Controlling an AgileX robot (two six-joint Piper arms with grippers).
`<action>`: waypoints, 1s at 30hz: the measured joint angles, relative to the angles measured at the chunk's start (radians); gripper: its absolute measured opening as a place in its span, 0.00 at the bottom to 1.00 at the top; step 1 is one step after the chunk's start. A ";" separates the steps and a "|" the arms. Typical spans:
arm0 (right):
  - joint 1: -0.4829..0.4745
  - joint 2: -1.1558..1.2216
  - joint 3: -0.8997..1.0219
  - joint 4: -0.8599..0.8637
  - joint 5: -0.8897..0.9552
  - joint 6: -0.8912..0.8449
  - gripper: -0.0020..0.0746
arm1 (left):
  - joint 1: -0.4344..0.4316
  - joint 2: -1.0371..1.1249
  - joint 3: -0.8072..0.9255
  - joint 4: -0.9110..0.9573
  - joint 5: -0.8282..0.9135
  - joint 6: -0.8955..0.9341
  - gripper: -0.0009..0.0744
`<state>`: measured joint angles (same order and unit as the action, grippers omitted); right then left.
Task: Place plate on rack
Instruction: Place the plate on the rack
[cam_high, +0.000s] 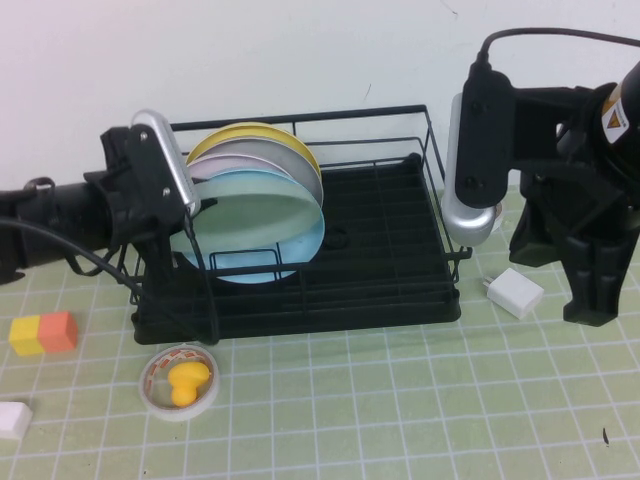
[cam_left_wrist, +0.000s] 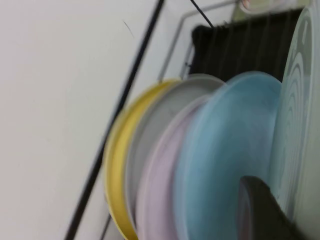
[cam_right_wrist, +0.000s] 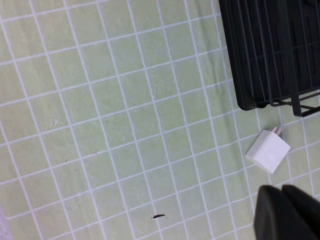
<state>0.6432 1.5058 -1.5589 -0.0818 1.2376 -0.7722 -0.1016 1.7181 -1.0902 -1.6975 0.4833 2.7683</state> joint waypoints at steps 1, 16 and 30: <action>0.000 0.000 0.000 0.000 0.000 0.000 0.03 | 0.000 0.000 0.006 0.000 -0.008 0.006 0.16; 0.000 0.000 0.000 -0.002 -0.032 0.000 0.03 | 0.000 0.063 0.014 -0.004 0.005 0.082 0.17; 0.000 0.000 0.000 -0.004 0.001 0.065 0.03 | 0.000 0.061 0.005 -0.001 0.092 0.022 0.55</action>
<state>0.6432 1.5058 -1.5589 -0.0857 1.2382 -0.7073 -0.1016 1.7791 -1.0848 -1.6989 0.5754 2.7904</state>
